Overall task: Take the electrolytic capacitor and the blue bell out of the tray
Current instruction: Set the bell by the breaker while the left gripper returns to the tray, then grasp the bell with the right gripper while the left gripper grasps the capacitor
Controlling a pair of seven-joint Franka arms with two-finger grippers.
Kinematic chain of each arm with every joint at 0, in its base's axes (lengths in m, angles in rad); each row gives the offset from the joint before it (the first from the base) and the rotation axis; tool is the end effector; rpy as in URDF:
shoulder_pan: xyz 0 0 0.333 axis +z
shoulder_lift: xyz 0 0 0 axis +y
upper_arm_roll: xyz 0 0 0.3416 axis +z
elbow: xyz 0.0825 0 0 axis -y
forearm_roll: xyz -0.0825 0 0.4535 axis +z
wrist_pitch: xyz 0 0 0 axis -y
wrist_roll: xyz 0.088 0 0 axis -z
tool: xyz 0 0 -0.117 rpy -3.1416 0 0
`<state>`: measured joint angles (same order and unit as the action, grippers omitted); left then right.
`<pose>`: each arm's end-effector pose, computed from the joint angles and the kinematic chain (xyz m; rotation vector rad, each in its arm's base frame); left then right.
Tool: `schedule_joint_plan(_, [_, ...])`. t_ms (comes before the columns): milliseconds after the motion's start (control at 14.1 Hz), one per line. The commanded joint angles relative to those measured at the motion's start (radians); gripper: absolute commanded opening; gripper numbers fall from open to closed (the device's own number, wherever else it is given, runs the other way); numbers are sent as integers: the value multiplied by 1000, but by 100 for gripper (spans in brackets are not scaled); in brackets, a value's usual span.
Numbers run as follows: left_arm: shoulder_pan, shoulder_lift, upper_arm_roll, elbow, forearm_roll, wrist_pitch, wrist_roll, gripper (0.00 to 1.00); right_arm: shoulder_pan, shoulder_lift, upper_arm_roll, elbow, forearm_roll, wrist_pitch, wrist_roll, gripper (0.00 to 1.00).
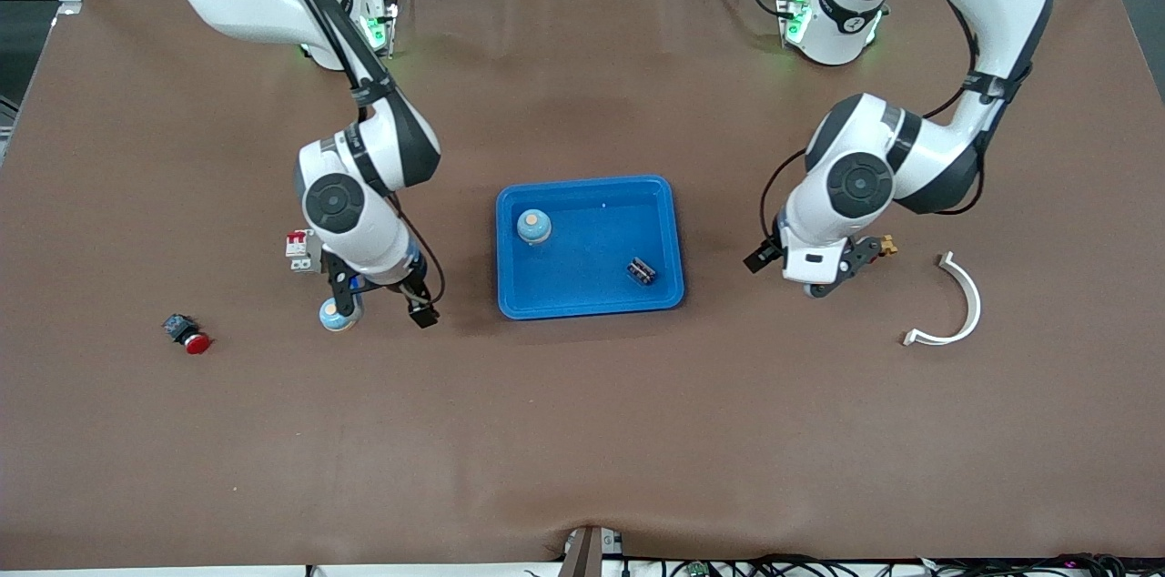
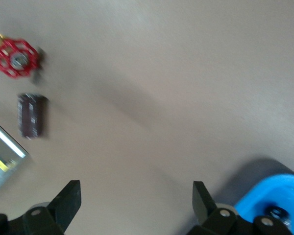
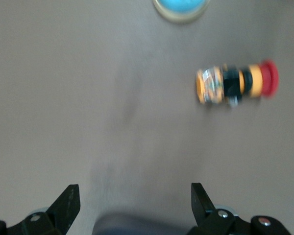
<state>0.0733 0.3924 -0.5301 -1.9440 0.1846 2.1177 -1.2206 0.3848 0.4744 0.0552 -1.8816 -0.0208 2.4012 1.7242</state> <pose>0.5970 -0.2731 0.2614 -2.8788 -1.0061 0.2136 0.6357 0.2973 0.2245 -2.4870 1.8437 -0.0189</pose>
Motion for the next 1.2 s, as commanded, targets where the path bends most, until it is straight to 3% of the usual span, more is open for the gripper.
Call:
schedule_joint_plan(0, [-64, 57, -2, 72, -16, -24, -86, 100, 77, -19, -9, -24, -7, 13, 165, 100])
schedule_joint_plan(708, [-280, 252, -1, 295, -13, 10, -373, 100, 230, 0, -8, -103, -5, 96, 388, 100])
schedule_joint_plan(1132, [-346, 309, 9, 307, -2, 128, -497, 100, 287, 35, -8, -103, -5, 139, 446, 100])
